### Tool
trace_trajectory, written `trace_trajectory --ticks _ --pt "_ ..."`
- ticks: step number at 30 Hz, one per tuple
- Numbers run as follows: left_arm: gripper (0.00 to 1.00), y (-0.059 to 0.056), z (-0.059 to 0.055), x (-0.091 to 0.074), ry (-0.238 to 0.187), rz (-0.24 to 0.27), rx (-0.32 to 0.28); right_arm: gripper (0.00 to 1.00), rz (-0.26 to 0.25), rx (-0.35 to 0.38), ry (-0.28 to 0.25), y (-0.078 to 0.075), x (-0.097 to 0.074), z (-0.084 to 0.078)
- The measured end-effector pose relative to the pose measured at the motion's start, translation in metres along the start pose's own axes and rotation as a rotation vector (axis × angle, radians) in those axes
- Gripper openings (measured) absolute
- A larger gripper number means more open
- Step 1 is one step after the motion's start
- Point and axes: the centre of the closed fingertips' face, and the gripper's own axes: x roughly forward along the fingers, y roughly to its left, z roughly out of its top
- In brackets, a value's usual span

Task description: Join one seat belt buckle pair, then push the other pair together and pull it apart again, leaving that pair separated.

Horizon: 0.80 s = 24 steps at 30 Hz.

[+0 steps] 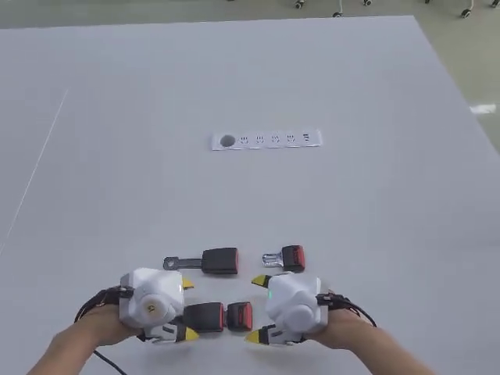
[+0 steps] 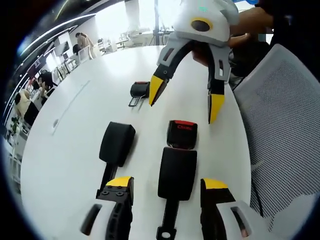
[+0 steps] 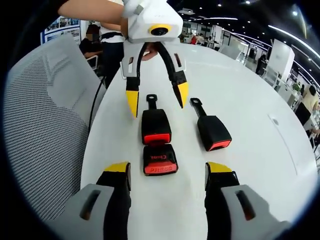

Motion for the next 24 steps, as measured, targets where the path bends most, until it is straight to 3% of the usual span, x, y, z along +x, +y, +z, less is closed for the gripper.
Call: trace_trajectory --ticks 12,24 --pt "0.57 0.025 0.019 -0.016 -0.070 0.055 -0.054 0.60 -0.057 0.045 -0.029 -0.029 -0.027 -0.008" --pt "0.57 0.052 0.035 -0.012 -0.069 0.060 -0.022 0.59 -0.095 0.069 -0.034 -0.062 -0.048 -0.023"
